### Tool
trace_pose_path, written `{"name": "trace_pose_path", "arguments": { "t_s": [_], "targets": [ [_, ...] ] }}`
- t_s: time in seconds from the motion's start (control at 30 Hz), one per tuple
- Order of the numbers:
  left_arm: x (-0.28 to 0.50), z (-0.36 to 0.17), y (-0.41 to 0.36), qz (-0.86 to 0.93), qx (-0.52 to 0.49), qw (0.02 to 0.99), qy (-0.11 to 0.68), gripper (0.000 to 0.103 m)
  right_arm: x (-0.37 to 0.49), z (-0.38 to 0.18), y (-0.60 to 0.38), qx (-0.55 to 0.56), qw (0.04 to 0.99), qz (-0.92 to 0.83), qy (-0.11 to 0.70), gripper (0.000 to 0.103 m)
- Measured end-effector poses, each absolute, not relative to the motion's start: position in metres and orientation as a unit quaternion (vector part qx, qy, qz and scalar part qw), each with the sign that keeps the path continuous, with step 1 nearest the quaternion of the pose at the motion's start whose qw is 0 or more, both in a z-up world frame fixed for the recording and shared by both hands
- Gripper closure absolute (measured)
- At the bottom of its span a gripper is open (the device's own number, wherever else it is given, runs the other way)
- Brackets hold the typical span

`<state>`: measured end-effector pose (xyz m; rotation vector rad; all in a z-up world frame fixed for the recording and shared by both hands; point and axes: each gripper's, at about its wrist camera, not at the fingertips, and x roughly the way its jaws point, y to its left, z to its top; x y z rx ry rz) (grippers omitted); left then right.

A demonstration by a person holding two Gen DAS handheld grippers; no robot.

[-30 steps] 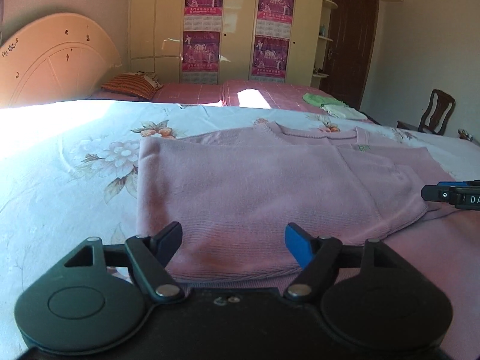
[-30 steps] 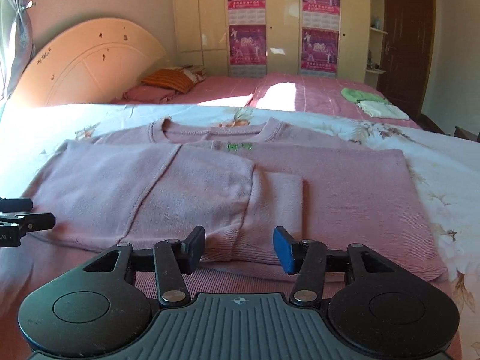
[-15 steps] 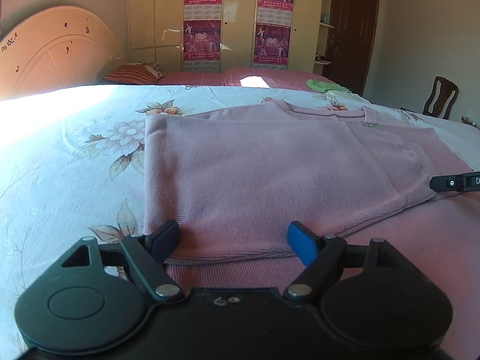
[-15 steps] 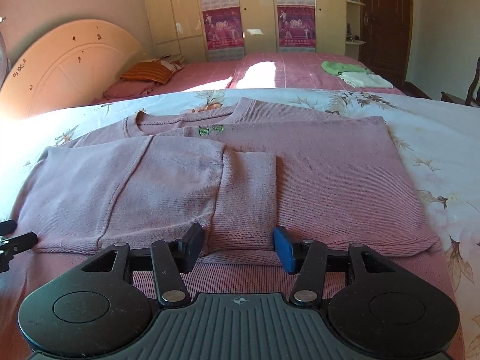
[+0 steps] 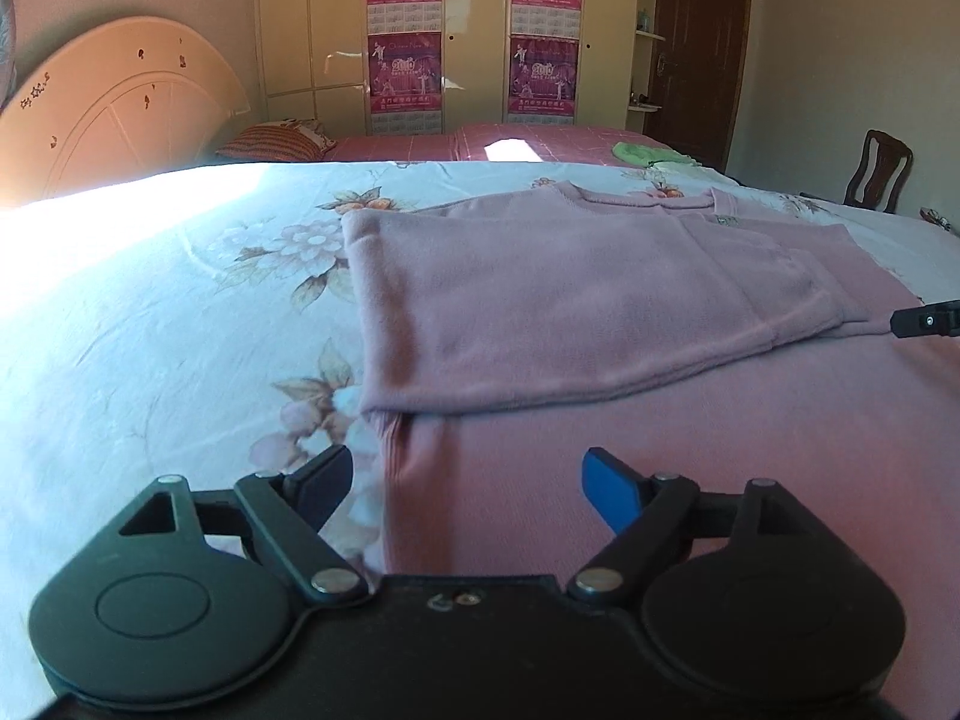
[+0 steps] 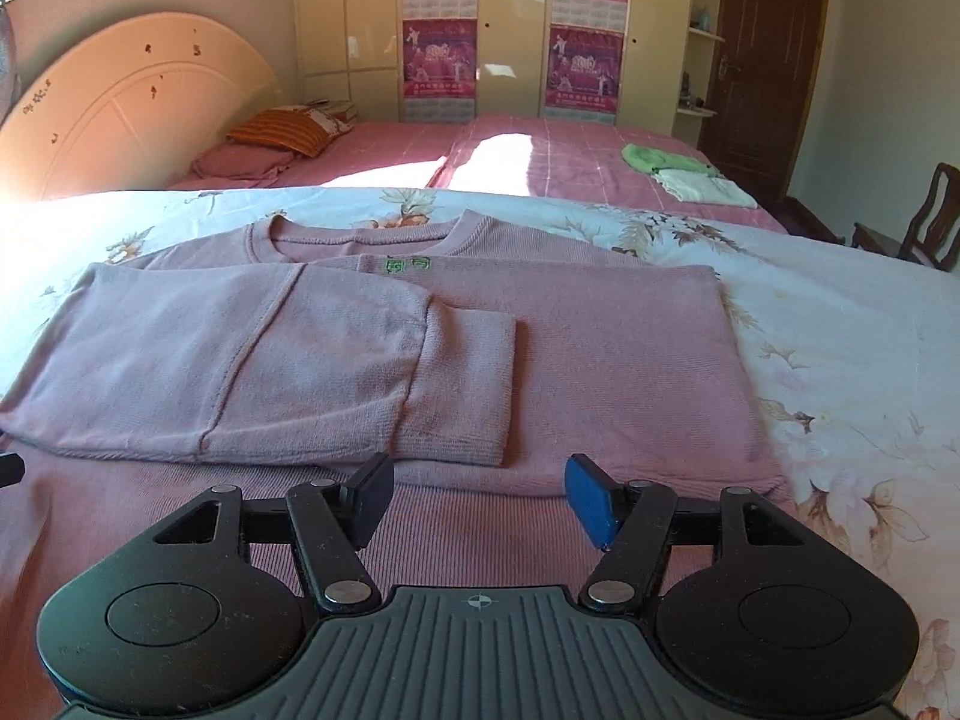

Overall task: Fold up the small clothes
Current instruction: 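Move both grippers down to the hem of the folded sweatshirt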

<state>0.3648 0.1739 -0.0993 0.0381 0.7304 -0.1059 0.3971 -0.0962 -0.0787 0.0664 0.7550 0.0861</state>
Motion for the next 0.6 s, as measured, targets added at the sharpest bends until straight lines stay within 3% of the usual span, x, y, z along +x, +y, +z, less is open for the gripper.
{"name": "trace_pose_path", "arguments": {
  "t_s": [0.3,0.5,0.6],
  "targets": [
    [0.235,-0.099,0.194,-0.040,-0.031,0.922,0.385,0.025,0.257,-0.071,-0.211,0.167,0.913,0.005,0.372,0.039],
    [0.179,-0.094,0.219,-0.067,-0.237,0.891,0.381,0.024,0.168,-0.072,-0.272,0.272,0.886,-0.010,0.375,0.039],
    [0.163,-0.098,0.219,-0.085,-0.284,0.875,0.383,0.024,0.143,-0.075,-0.286,0.310,0.872,0.003,0.379,0.039]
  ]
}}
